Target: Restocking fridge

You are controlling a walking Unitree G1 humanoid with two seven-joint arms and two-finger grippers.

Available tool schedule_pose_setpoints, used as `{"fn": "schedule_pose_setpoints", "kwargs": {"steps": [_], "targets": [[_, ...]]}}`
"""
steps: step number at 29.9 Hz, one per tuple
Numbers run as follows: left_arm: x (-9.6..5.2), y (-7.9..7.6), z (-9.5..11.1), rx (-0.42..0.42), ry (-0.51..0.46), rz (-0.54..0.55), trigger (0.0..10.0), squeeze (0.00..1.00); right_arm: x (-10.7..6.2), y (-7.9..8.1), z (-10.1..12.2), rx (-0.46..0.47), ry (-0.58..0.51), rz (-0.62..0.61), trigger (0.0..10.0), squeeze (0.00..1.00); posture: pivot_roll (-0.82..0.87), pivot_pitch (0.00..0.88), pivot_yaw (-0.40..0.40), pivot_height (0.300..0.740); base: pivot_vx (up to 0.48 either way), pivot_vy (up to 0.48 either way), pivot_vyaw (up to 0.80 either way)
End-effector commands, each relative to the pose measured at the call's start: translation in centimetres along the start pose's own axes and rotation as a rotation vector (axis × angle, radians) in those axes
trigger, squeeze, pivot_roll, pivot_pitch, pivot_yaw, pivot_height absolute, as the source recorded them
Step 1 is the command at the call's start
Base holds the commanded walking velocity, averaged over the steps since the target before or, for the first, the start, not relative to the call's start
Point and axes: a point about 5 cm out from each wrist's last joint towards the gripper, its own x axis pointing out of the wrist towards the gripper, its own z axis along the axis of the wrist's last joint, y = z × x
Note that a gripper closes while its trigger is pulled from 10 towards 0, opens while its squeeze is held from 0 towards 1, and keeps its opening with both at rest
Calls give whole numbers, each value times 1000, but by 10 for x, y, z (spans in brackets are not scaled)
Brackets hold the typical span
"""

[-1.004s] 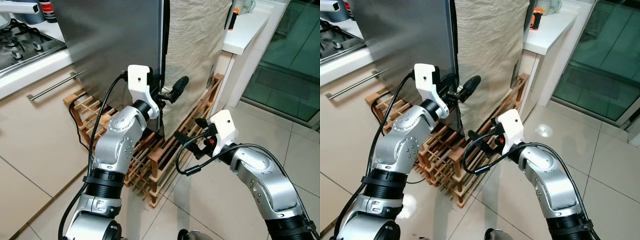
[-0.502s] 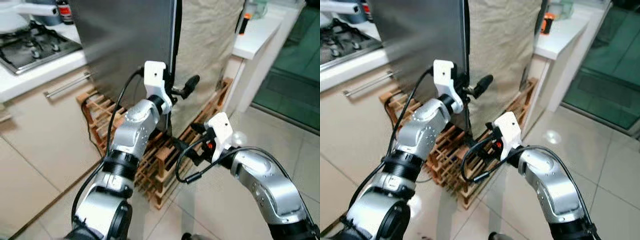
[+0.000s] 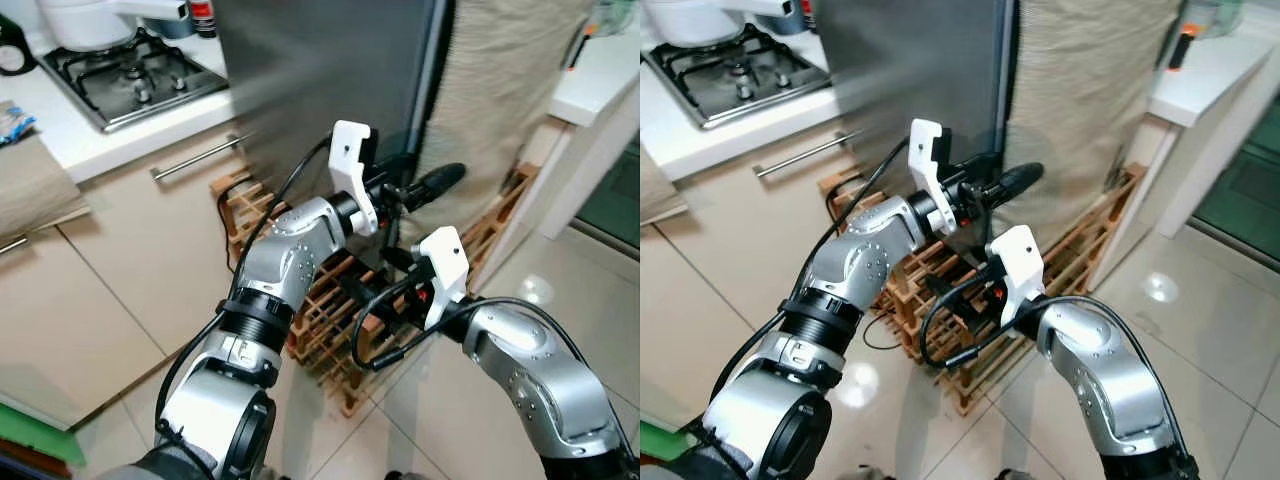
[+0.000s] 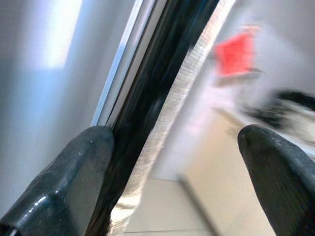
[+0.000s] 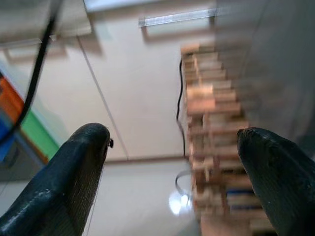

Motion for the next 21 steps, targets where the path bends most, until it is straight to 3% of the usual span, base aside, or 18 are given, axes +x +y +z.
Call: {"fn": "schedule_pose_setpoints", "kwargs": {"steps": [1,2,5,10,17,18,19,21], "targets": [[58,-67,13,-46,-84,-308,10000,0,-3,3,-2,4,17,19,10000,12,-249,0,69,740,0,0,0],[52,-71,19,-95,-100,-361,10000,0,-9,2,-9,9,48,9,10000,8,-254,0,70,740,0,0,0],[46,-69,24,-120,-113,-380,10000,0,-13,-1,-15,17,67,-9,10000,8,-252,0,70,740,0,0,0],[24,-44,37,-72,-137,-251,10000,0,-15,-3,-16,15,66,-27,10000,8,-254,0,69,740,0,0,0],[-40,3,62,110,-147,37,10000,0,-16,-20,-11,-2,23,-157,10000,16,-228,0,66,740,0,0,0],[-40,3,62,110,-147,37,10000,0,-16,-20,-11,-2,23,-157,10000,16,-228,0,66,740,0,0,0],[-68,18,69,146,-147,134,10000,0,-17,-24,-11,-3,16,-174,10000,12,-220,0,65,740,0,0,0],[-95,31,73,181,-139,231,10000,0,-17,-30,-10,-5,4,-214,10000,12,-209,0,61,740,0,0,0]]}}
